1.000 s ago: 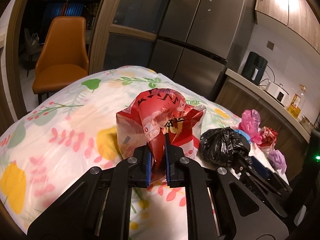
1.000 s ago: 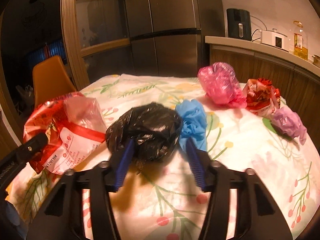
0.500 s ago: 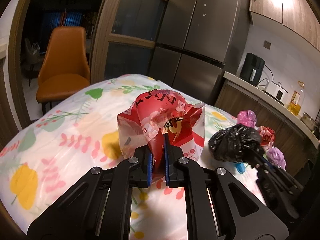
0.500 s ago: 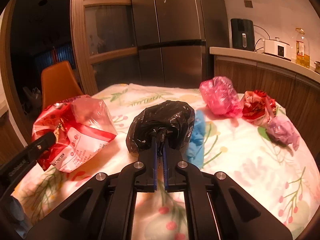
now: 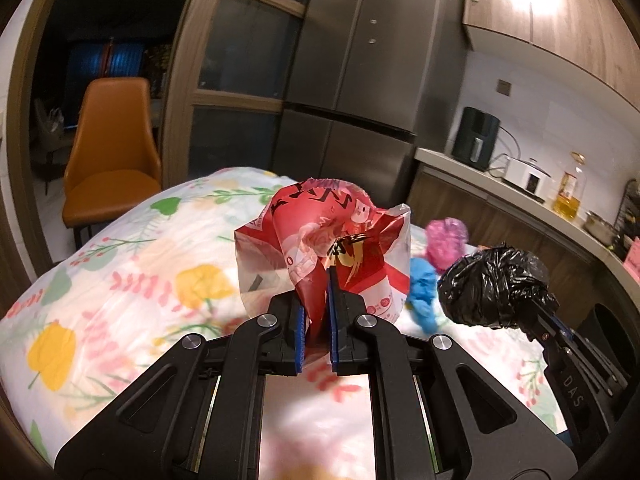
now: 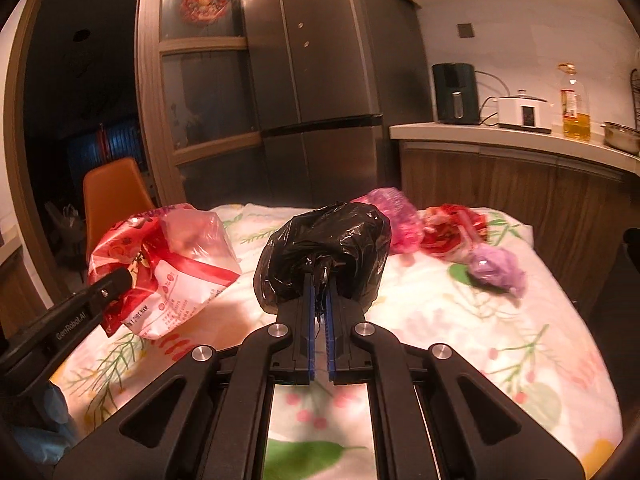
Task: Collect trash
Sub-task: 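Grasp the red printed bag with the left tool while the right tool grasps the black bag, then carry the red printed bag and black bag with both tools over the black bin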
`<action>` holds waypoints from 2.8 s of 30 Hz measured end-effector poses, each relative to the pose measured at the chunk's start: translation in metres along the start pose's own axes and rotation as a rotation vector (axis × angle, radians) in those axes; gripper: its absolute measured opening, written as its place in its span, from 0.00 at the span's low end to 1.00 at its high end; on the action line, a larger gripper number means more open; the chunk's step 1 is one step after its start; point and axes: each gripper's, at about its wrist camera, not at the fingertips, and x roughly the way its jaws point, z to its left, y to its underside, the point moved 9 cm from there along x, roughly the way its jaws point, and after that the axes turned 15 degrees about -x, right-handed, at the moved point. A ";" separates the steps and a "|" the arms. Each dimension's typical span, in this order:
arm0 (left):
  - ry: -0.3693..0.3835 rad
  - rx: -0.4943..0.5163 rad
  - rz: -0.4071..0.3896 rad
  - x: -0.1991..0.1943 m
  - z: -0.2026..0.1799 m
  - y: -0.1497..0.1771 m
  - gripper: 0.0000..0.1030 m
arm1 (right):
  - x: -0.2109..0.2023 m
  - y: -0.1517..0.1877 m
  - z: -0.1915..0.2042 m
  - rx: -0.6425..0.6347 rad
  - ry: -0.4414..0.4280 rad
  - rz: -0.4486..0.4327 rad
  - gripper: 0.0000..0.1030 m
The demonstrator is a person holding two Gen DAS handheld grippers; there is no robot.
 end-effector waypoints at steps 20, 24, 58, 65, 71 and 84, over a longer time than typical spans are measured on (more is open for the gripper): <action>0.176 0.141 0.083 -0.012 -0.113 0.057 0.08 | -0.071 0.018 -0.099 0.081 0.204 -0.041 0.05; 0.198 0.163 0.096 -0.009 -0.129 0.066 0.08 | -0.079 0.022 -0.116 0.095 0.237 -0.044 0.05; 0.408 0.307 0.169 -0.010 -0.282 0.132 0.08 | -0.148 0.051 -0.248 0.199 0.509 -0.063 0.05; 0.478 0.333 0.171 -0.021 -0.322 0.145 0.08 | -0.161 0.058 -0.276 0.218 0.577 -0.052 0.05; 0.543 0.359 0.179 -0.028 -0.358 0.161 0.08 | -0.171 0.065 -0.300 0.237 0.632 -0.040 0.05; 0.611 0.381 0.220 -0.022 -0.404 0.196 0.08 | -0.180 0.082 -0.335 0.261 0.692 -0.012 0.05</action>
